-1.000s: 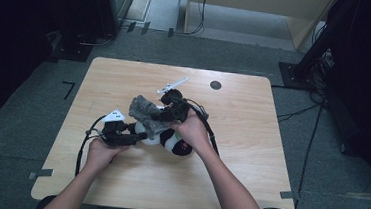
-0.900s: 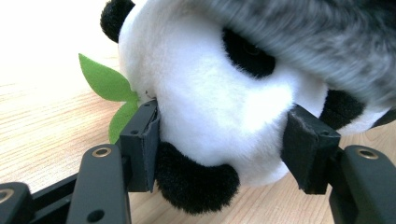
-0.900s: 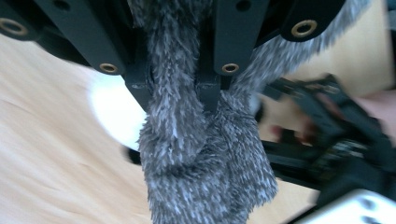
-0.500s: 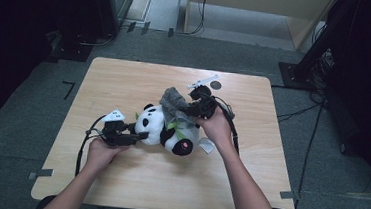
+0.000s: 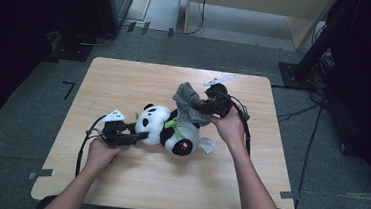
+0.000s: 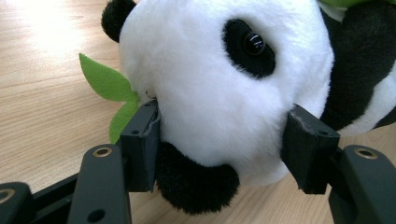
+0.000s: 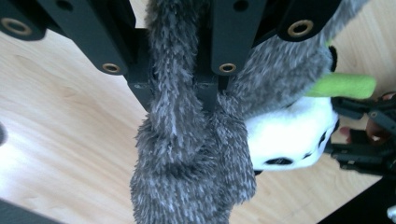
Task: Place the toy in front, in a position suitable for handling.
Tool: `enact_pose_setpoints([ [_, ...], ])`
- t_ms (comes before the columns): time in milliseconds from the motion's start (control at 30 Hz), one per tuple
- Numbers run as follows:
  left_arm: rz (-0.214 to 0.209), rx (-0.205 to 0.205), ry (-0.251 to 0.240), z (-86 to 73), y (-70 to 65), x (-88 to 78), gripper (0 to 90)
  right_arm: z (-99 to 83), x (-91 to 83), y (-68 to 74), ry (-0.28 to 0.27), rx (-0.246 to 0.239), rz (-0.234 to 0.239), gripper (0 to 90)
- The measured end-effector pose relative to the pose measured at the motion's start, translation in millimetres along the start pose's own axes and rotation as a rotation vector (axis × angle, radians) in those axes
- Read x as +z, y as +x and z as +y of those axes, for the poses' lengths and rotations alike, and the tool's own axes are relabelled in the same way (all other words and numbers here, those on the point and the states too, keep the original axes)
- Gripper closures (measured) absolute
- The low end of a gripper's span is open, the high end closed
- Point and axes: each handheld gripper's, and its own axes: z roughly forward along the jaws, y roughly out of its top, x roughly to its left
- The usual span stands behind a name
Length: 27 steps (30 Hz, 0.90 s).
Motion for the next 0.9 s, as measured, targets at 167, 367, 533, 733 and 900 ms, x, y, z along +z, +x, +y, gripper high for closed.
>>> enact_pose_setpoints([
  [167, 0.000, -0.003, -0.002, -0.1, -0.2, 0.3, 37.0, -1.2, -15.1, -1.6, -0.038, -0.002, 0.012, 76.3],
  [367, 0.003, -0.002, 0.002, 0.2, -0.7, 0.0, 36.9, -1.4, -46.4, -8.5, -0.124, 0.011, -0.016, 76.3],
  [533, -0.006, -0.011, 0.002, 0.1, 0.3, 0.1, 36.7, -10.7, -55.5, -11.8, -0.110, 0.002, -0.049, 76.2],
  [733, -0.002, -0.009, 0.025, 2.7, -0.3, -0.4, 36.5, -28.6, -32.2, -5.1, -0.059, 0.001, -0.005, 76.1],
  [900, 0.000, -0.009, 0.028, 3.5, -1.2, -0.1, 36.4, -41.6, -18.6, -7.4, -0.080, 0.031, 0.012, 76.0],
])
